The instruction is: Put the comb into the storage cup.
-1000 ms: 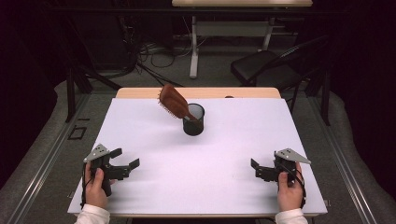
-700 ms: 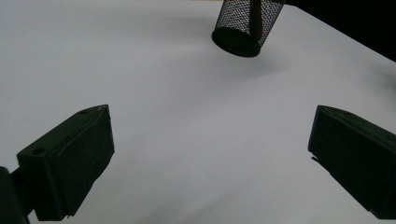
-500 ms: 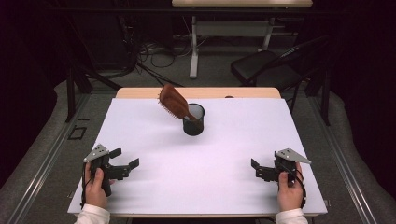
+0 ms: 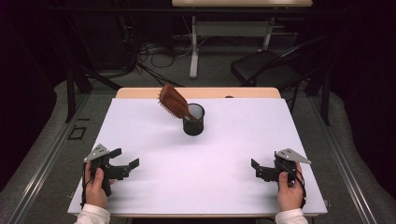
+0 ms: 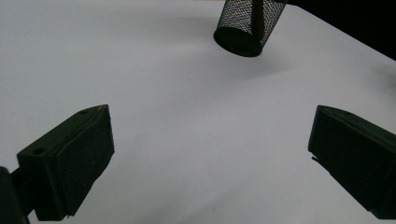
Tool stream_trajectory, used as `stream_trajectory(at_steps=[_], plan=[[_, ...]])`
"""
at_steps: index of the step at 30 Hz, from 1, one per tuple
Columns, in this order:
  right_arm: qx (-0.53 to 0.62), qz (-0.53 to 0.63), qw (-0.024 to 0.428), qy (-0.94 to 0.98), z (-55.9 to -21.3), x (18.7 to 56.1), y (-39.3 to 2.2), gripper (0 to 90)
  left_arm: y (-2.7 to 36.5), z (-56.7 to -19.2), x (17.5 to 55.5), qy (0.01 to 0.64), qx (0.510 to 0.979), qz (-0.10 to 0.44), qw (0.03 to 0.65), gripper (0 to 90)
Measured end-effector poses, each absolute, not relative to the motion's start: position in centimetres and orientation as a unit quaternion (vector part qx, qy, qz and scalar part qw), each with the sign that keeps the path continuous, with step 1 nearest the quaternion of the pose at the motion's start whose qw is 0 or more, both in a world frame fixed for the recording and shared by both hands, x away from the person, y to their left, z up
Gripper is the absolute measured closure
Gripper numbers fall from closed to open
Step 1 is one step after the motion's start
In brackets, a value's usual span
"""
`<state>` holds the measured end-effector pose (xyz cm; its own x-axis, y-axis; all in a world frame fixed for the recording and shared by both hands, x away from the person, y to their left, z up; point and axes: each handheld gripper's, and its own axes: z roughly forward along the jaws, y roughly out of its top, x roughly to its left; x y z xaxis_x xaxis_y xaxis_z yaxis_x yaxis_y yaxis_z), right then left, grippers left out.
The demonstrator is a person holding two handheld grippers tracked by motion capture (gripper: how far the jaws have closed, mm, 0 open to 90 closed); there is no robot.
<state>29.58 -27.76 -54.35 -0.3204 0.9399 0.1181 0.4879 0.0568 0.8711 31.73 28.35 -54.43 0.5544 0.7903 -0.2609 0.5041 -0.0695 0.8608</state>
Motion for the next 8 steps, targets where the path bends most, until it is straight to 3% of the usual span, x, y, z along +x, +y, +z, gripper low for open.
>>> stream_trajectory(at_steps=[8], plan=[[0.525,0.443,0.255,0.681,-54.36,29.59,-27.81,0.0,28.41,-54.42,31.74,0.453,0.717,0.141,0.511,0.4]])
